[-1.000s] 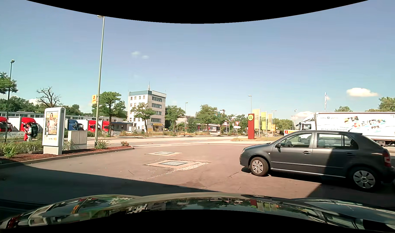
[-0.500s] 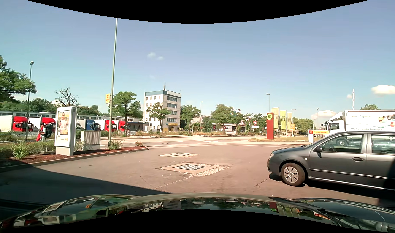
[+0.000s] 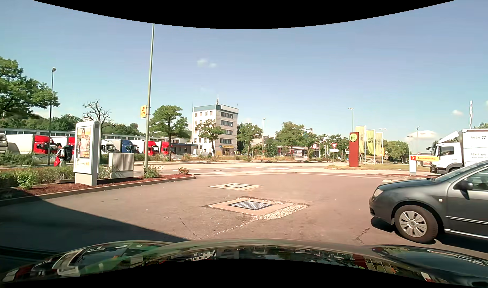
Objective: Follow the waypoints while adhering to traffic rules and regulations
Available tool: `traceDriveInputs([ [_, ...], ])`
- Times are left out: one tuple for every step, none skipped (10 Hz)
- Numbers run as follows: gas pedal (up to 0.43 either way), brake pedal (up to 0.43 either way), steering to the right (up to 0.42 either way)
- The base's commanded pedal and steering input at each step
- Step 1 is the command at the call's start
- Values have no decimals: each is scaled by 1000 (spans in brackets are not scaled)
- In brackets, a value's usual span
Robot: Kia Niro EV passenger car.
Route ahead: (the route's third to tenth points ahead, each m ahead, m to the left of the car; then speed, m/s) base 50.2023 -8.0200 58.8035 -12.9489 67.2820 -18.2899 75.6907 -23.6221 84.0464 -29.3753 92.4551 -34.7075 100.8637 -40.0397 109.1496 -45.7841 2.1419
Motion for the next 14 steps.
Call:
traceDriveInputs([
  [59,0,-200],
  [59,0,-188],
  [59,0,-161],
  [59,0,-144],
  [59,0,-136],
  [59,0,-123],
  [59,0,-96],
  [59,0,-65],
  [59,0,-16],
  [59,0,38],
  [59,0,75],
  [59,0,104],
  [59,0,119],
  [59,0,133],
])
